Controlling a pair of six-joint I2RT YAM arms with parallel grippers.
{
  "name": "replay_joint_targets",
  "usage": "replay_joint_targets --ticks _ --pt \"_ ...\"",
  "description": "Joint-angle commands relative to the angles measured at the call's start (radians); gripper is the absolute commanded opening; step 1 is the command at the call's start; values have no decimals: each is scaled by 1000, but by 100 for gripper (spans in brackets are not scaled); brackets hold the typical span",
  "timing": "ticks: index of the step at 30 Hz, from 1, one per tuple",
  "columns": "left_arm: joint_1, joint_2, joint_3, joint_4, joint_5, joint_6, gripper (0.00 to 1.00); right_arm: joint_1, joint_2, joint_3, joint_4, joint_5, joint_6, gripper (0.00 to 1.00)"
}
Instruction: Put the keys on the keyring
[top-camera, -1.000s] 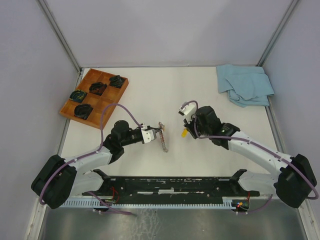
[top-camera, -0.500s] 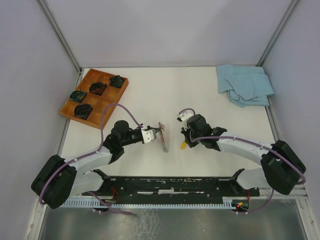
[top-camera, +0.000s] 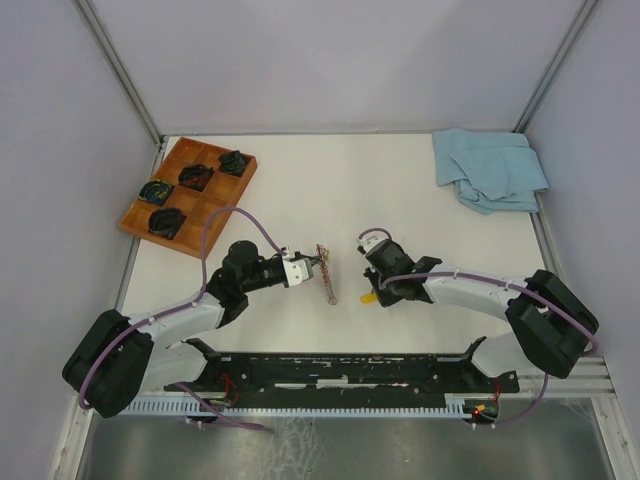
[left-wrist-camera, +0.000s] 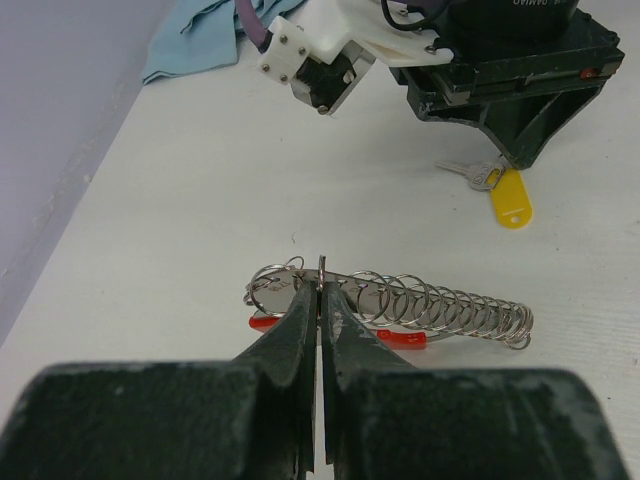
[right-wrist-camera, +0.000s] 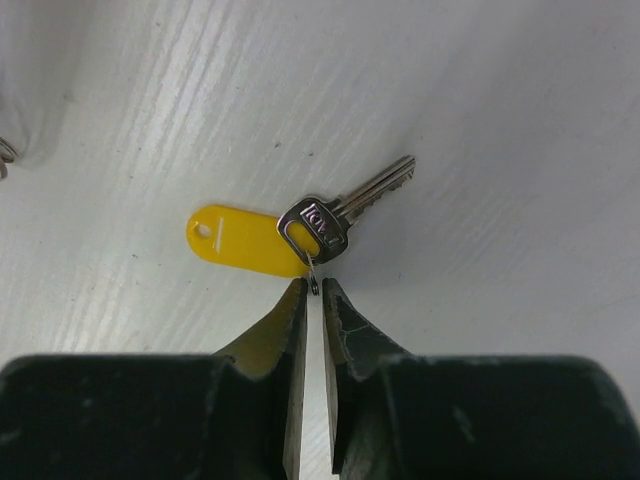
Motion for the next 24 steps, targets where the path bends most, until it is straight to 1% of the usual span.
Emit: replay_joint_targets --ticks 1,5,9,16,24 --pt "4 -2 41 13 10 -21 3 5 15 50 -52 20 25 21" --pt "5 -2 42 11 8 -19 3 5 24 72 -72 19 21 29" --pt "4 -2 43 8 8 -19 3 5 17 90 -82 13 17 34" --pt "4 4 45 7 10 -19 3 4 35 120 -85 17 3 33" --pt "4 8 46 5 10 -19 3 4 62 126 -83 15 3 27"
